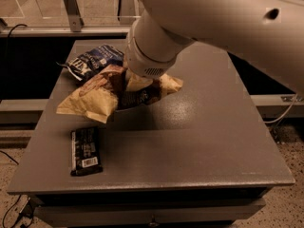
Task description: Move brown chip bag near rxbar chocolate
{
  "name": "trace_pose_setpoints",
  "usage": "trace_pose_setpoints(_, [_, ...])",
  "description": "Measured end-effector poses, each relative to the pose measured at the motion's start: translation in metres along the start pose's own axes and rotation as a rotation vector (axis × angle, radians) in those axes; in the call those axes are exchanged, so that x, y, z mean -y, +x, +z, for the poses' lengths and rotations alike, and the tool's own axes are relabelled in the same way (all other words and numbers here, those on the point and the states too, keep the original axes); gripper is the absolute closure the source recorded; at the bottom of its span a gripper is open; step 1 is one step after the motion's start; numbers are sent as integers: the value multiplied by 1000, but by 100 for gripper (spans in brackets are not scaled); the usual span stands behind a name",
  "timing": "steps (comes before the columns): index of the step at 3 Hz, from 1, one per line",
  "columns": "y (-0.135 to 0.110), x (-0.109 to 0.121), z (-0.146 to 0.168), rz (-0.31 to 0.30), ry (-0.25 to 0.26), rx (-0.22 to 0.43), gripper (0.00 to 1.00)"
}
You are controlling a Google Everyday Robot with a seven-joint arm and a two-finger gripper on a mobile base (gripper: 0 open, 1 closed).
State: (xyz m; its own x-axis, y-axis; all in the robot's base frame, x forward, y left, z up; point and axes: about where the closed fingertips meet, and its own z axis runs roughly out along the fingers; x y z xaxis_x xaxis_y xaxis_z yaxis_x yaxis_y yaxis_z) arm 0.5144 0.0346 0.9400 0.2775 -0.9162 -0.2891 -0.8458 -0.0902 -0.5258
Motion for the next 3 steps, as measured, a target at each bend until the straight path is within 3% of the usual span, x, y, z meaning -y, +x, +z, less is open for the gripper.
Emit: trace_pose_setpoints(3, [-11,-3,0,1,-7,23,12])
